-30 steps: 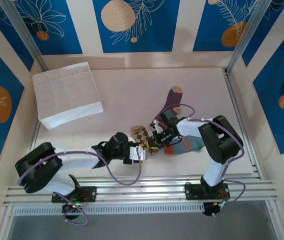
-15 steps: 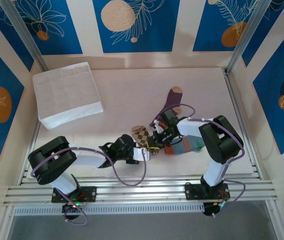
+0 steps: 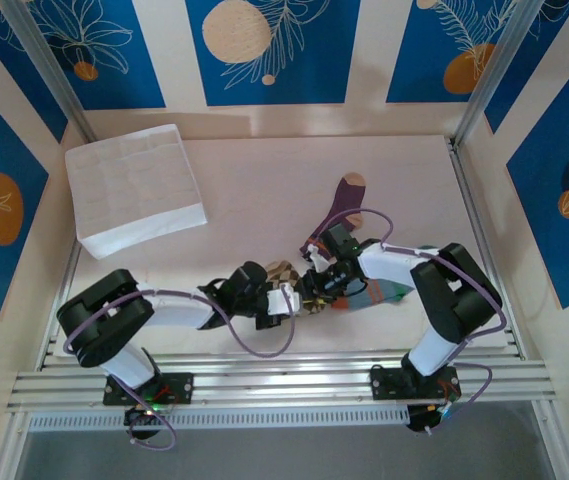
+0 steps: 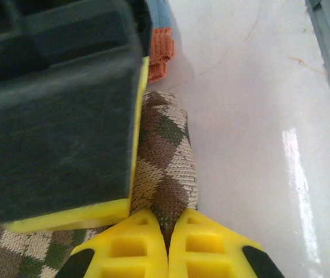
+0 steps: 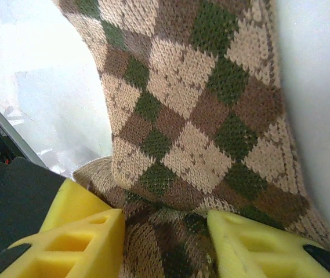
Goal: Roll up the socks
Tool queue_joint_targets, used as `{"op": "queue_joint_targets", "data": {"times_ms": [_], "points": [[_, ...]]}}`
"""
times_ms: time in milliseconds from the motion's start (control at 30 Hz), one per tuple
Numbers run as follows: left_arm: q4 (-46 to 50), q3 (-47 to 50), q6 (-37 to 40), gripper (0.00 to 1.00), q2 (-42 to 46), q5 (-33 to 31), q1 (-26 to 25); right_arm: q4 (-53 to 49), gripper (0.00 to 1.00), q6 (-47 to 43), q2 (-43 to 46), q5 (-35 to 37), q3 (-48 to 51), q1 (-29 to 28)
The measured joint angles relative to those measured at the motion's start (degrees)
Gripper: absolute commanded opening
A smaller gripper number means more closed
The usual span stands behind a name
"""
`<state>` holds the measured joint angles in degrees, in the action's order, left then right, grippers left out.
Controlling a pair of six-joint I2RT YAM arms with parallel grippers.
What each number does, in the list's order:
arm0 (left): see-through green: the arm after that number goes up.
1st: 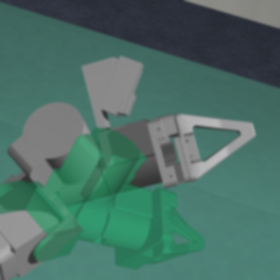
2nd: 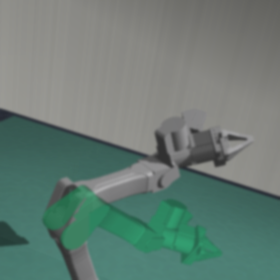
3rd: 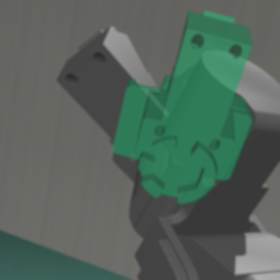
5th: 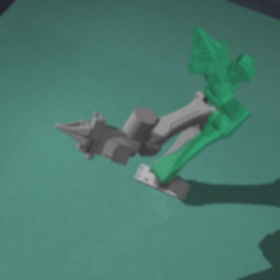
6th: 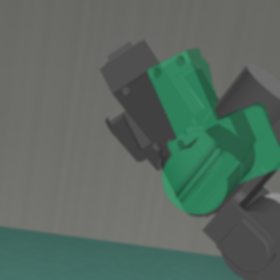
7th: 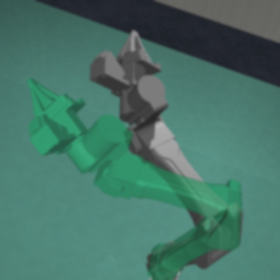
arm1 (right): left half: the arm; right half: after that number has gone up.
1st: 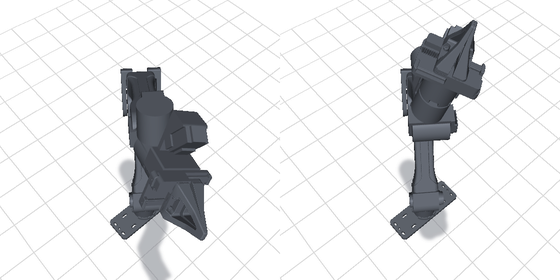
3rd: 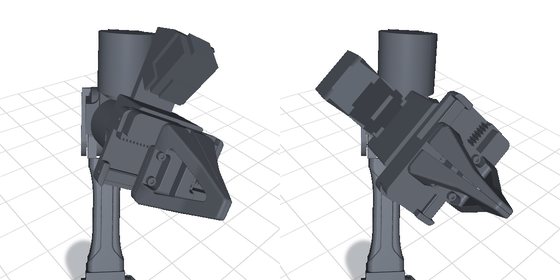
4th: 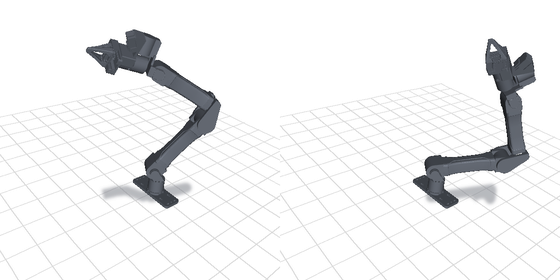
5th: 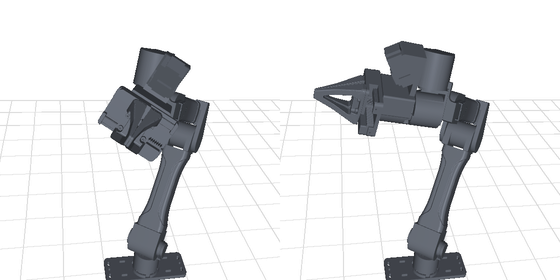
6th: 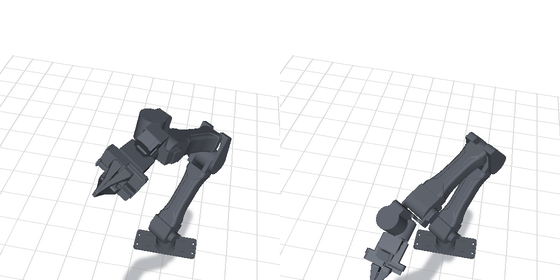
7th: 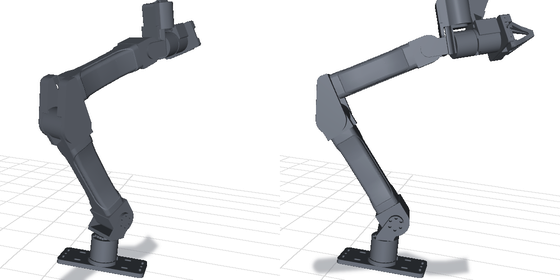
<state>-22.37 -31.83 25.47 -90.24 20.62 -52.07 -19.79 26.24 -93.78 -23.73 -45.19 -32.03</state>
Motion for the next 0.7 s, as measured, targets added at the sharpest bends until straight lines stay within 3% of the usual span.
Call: {"op": "queue_joint_targets", "data": {"times_ms": [333,700], "points": [[4.09,-3.87,-12.07,0.0,-3.67,13.77,6.45,3.37,0.44,-0.39,1.84,0.15,2.49,0.0],[6.93,-7.34,-22.84,0.0,-8.57,21.24,10.78,6.75,0.44,-0.59,1.86,0.39,3.39,0.0]]}}
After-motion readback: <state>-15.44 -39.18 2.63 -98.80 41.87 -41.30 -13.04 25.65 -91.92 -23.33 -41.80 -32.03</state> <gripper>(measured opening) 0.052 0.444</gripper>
